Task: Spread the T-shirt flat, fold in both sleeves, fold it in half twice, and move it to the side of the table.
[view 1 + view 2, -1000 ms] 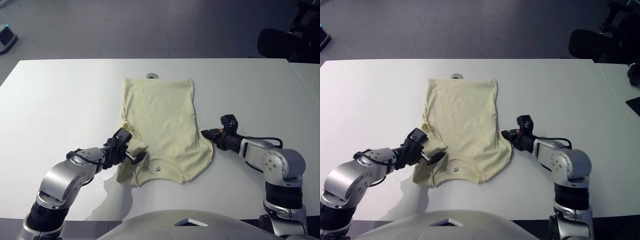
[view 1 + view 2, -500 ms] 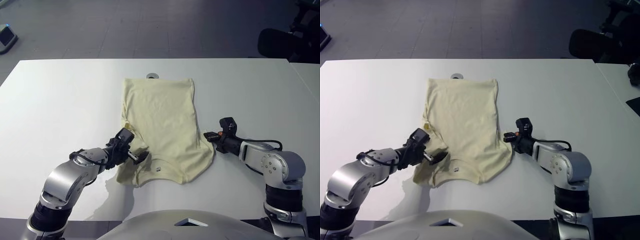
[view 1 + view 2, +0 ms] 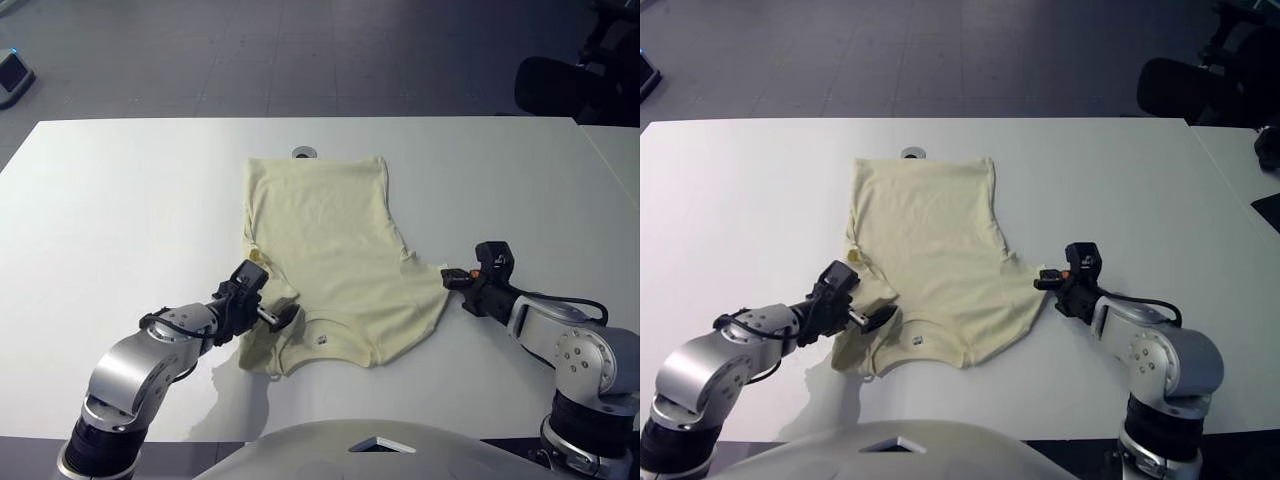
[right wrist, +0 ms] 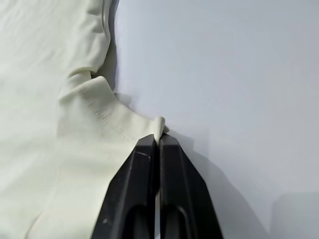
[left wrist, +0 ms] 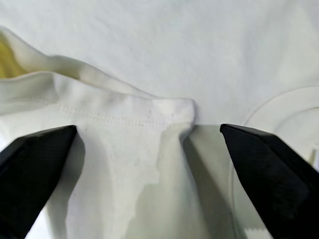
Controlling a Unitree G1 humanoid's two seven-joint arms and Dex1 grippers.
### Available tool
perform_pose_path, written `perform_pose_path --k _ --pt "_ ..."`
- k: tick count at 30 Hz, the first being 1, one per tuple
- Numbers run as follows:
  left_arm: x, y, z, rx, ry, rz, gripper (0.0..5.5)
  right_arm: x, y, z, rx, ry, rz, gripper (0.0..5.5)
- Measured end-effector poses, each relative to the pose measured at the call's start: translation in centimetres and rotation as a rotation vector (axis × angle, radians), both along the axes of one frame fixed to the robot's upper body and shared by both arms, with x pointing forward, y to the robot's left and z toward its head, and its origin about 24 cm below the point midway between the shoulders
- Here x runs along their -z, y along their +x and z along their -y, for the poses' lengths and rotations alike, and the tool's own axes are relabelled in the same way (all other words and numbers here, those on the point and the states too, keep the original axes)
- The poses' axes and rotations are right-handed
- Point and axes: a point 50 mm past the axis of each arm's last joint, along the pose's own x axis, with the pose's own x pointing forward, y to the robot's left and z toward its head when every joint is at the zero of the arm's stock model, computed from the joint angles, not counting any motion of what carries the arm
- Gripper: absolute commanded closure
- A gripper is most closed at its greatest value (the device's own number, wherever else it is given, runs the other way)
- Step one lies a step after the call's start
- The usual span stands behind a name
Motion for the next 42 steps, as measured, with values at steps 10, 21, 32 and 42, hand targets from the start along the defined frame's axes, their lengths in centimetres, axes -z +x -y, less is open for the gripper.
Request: perform_pose_path --k 10,21,32,42 --pt "-0.1 0.0 -0.1 0.001 0.002 -0.004 0.1 -2.1 -0.3 -2.9 -0.076 0.005 0.087 5.46" --pt "-0.1 0.1 -0.1 0.006 0.002 -0.007 0.1 -2.3 -0.4 -7.6 -0.225 0.074 0.104 5.46" --pt "-0.1 0.2 0.1 0.015 0.003 -0.006 0.1 -2.9 -0.3 -11.5 -0.353 0.116 0.13 5.46" --pt "-0.1 0.4 0.2 0.021 0.003 -0.006 0.1 -1.5 -0.5 -12.6 -0.393 0.11 0.083 5.23"
